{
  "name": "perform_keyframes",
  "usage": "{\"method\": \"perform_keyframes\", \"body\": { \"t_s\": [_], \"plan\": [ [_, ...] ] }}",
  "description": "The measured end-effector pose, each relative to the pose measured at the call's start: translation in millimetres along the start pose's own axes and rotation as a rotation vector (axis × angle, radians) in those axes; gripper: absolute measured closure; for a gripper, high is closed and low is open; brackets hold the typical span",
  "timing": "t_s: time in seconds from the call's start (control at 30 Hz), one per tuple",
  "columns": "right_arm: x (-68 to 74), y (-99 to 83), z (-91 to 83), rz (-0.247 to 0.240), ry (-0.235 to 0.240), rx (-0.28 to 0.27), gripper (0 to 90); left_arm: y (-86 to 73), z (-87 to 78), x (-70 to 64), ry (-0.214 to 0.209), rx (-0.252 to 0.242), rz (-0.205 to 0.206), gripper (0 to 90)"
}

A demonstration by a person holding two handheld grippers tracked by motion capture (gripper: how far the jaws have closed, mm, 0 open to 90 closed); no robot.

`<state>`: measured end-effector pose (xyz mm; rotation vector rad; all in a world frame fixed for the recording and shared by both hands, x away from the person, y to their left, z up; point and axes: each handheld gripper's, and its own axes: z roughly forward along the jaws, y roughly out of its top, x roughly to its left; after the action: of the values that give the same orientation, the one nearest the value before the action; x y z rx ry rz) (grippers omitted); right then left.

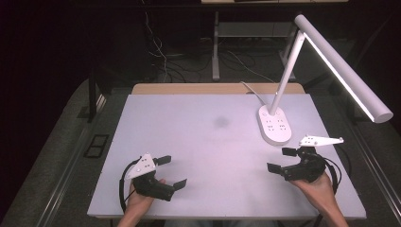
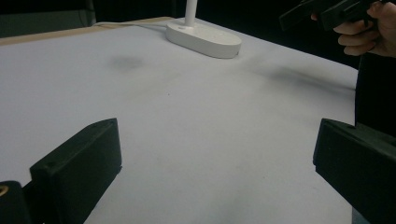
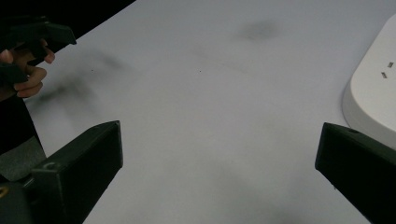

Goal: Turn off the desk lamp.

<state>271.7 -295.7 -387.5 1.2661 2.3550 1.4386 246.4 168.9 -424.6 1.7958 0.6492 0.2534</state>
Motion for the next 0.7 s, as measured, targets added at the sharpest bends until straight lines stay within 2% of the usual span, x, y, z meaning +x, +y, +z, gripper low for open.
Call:
{"method": "perform_keyframes", "body": {
  "t_s": [0.1,0.2,0.7],
  "plan": [
    [-2.3,4.9,0.5,-0.015,-0.003,0.016,0.7,-0.1,0.1,0.4,0.0,0.002,0.001,0.0],
    [-5.6,9.0,1.2,-0.005,0.01,0.028,0.7,0.0,0.2,0.2,0.0,0.002,0.001,0.0],
    [-19.9,34.7,-4.8,-0.016,0.003,0.035,0.7,-0.4,-1.4,0.6,0.008,0.002,0.0,0.0]
  ]
}}
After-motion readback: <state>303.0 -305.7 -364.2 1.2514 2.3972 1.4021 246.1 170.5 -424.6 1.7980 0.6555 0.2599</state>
